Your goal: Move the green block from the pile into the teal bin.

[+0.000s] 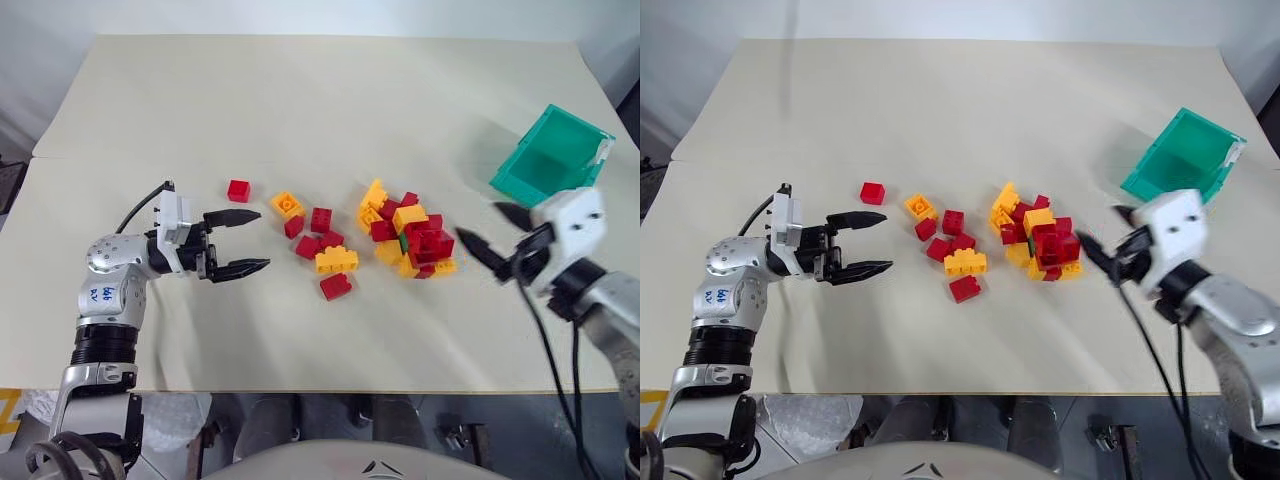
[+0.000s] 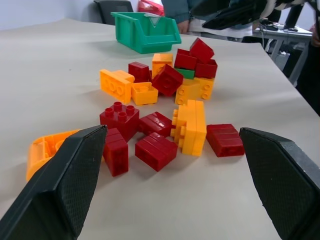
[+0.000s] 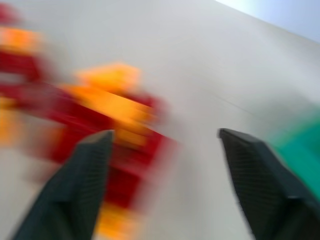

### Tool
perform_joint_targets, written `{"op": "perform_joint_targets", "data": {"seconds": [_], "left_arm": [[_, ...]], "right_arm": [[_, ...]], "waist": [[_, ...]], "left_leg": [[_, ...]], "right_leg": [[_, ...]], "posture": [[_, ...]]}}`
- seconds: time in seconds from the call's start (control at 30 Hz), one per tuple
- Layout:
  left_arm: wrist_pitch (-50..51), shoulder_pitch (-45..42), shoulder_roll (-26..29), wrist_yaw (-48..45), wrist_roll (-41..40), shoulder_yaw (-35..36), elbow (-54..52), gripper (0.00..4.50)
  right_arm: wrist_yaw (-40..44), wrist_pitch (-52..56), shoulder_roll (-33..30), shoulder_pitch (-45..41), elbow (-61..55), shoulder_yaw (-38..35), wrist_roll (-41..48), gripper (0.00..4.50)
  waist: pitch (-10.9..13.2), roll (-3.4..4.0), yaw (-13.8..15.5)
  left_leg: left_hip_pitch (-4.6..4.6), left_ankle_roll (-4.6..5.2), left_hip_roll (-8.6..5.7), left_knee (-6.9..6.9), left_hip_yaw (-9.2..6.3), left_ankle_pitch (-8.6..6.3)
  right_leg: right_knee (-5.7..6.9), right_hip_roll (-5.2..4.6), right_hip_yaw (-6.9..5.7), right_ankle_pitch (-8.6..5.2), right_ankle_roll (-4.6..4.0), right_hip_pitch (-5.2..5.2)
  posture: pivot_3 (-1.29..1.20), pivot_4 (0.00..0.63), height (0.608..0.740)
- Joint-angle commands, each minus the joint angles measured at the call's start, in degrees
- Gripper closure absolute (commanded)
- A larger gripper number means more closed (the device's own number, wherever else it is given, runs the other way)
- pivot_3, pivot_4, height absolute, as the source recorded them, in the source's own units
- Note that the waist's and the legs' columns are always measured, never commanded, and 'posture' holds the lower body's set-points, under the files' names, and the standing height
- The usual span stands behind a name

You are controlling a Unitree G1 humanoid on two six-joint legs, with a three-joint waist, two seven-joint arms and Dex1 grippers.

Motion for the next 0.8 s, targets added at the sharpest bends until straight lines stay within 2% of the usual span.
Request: {"op": "perform_joint_targets", "data": {"seconds": [0.03,0.27,0.3,0.4,0.53,0.57,0.73,0.77,0.8], "left_arm": [[-0.9,-2.3,0.0,0.1,0.1,0.4,1.2,0.0],[-2.1,-4.2,0.5,-0.6,0.5,0.6,3.8,0.0],[-2.3,-4.5,0.5,-0.7,0.6,0.6,4.2,0.0],[-2.8,-5.4,0.5,-1.0,0.8,0.6,5.5,0.0],[-3.5,-6.4,0.1,-1.0,1.2,0.4,6.6,0.0],[-3.6,-6.4,0.1,-1.0,1.2,0.4,6.6,0.0],[-3.7,-6.3,-0.3,-1.0,1.1,0.3,6.3,0.0],[-3.6,-6.2,-0.4,-1.0,1.0,0.3,6.1,0.0],[-3.6,-6.1,-0.4,-1.0,0.9,0.3,5.9,0.0]], "right_arm": [[1.1,-4.2,0.7,0.5,0.9,-0.9,-2.3,0.03],[0.4,-3.4,1.2,-0.5,1.4,-0.8,-3.4,0.03],[0.6,-3.7,1.6,-0.6,0.5,-0.8,-2.9,0.21],[2.2,-1.7,1.0,-0.5,-3.6,-0.1,-0.4,0.93],[1.5,2.0,-0.2,-3.0,-10.1,4.0,0.6,2.29],[1.2,2.9,-0.3,-3.9,-11.4,5.0,0.8,2.75],[0.3,7.2,-0.8,-9.2,-16.0,11.1,1.2,4.28],[0.5,8.6,0.1,-11.1,-17.4,13.4,3.2,4.48],[0.6,9.7,0.9,-12.5,-18.4,14.9,4.7,4.48]], "waist": [[0.0,0.01,0.0],[0.0,0.01,-0.1],[0.0,0.01,-0.1],[0.0,0.01,0.0],[0.0,0.01,0.0],[0.0,0.01,-0.1],[0.0,0.01,-0.1],[0.0,0.01,-0.1],[0.0,0.01,-0.1]], "left_leg": [[0.0,-0.01,0.0,0.0,0.01,0.0],[0.06,-0.01,0.0,0.01,0.09,0.01],[0.05,-0.01,0.0,0.01,0.09,0.01],[0.04,0.0,-0.01,0.02,0.09,0.01],[0.03,0.0,-0.01,0.05,0.06,0.0],[0.03,0.0,-0.01,0.05,0.05,0.01],[0.02,-0.01,-0.01,0.05,0.04,0.0],[0.02,-0.01,-0.01,0.05,0.04,0.0],[0.02,-0.01,-0.01,0.05,0.04,0.0]], "right_leg": [[0.01,0.0,0.0,0.0,0.0,0.0],[0.04,0.0,0.09,0.01,0.02,0.0],[0.03,0.0,0.08,0.01,0.02,0.0],[0.02,0.0,0.08,0.01,0.02,0.0],[0.03,0.0,0.08,0.01,0.02,0.0],[0.03,-0.01,0.08,0.01,0.02,0.0],[0.02,0.0,0.07,0.01,0.02,-0.01],[0.02,0.0,0.06,0.01,0.02,-0.01],[0.02,0.0,0.06,0.01,0.02,-0.01]], "posture": [[0.0,0.15,0.74],[0.0,0.15,0.74],[0.0,0.15,0.74],[0.0,0.15,0.74],[0.0,0.15,0.74],[0.0,0.15,0.74],[0.0,0.15,0.74],[0.0,0.15,0.74],[0.0,0.15,0.74]]}}
